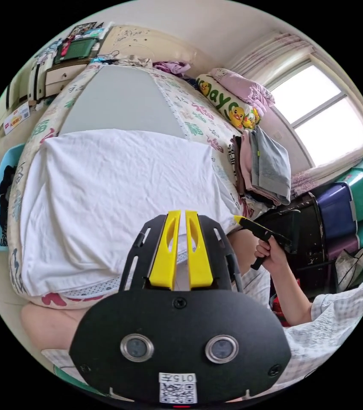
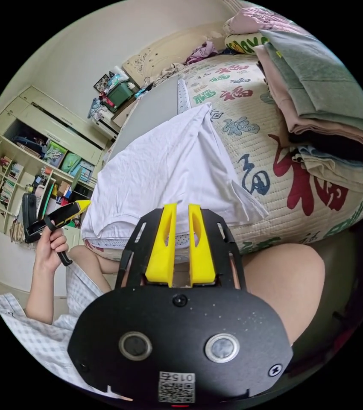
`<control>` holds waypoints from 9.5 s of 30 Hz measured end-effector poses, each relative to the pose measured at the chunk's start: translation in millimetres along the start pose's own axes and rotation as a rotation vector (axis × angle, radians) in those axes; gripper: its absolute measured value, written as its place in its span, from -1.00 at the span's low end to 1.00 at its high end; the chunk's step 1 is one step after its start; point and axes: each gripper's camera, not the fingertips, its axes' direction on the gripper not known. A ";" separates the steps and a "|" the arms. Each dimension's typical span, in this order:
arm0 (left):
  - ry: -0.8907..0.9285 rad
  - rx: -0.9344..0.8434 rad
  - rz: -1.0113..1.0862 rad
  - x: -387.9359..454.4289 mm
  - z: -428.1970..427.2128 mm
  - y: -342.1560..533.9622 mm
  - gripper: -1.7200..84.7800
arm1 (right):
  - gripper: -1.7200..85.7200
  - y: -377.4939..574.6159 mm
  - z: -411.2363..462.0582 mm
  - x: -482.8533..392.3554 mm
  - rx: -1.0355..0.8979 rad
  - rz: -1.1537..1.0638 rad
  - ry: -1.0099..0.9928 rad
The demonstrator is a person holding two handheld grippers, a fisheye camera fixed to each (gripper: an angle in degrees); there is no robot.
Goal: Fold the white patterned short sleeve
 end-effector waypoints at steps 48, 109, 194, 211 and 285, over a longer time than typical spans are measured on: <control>-0.296 -0.106 0.004 22.8 -11.5 44.0 -0.97 | -0.96 -43.8 -8.0 -102.1 -0.097 -0.132 0.194; -0.060 0.119 0.033 -27.7 -16.3 -99.8 -0.80 | -0.72 -84.0 -162.0 4.8 0.090 0.112 0.114; 0.117 0.012 -0.080 -212.9 -18.1 -71.7 -0.77 | -0.79 -171.8 -15.7 -192.6 -0.099 -0.372 0.088; 0.017 -0.038 -0.240 -193.1 -30.5 61.0 -0.96 | -0.95 -178.3 23.1 -137.8 -0.256 -0.190 0.144; 0.348 0.622 0.461 105.7 -367.0 -82.7 -0.93 | -0.95 -258.3 -455.9 190.8 0.676 -0.322 -0.062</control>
